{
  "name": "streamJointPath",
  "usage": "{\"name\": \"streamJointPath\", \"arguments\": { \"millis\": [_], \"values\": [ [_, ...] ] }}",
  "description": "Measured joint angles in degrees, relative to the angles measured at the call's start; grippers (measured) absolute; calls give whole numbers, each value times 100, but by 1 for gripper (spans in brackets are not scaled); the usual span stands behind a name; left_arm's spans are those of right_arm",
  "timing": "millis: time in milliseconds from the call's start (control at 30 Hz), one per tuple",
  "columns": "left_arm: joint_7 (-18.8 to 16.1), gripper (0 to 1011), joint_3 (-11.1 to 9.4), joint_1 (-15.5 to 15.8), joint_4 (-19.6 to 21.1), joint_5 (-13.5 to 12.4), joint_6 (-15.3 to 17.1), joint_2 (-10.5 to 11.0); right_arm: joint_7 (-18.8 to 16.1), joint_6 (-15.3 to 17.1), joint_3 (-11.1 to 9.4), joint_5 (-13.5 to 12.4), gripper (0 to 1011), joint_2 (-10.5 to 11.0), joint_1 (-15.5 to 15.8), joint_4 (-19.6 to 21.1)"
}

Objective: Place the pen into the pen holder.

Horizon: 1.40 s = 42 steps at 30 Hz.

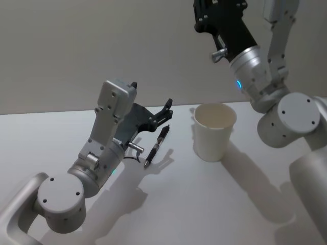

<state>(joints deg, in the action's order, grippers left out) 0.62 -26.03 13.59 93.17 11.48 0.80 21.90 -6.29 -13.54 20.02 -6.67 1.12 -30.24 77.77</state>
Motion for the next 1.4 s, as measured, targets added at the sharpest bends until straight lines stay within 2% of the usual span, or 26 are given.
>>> {"name": "streamJointPath", "arguments": {
  "millis": [300, 600, 1000, 1400],
  "values": [
    [0, 1001, 0, 0, 0, 0, 0, 0, 156, 130, 21, 58, 185, 82, 224, 200],
    [0, 1001, 0, 0, 0, 0, 0, 0, 252, 232, 21, 76, 185, 157, 403, 235],
    [0, 1001, 0, 0, 0, 0, 0, 0, 307, 331, 20, 87, 185, 209, 565, 67],
    [1, 1001, 0, 0, 0, 0, 0, 0, 298, 360, 74, 87, 185, 172, 630, -94]
  ]
}}
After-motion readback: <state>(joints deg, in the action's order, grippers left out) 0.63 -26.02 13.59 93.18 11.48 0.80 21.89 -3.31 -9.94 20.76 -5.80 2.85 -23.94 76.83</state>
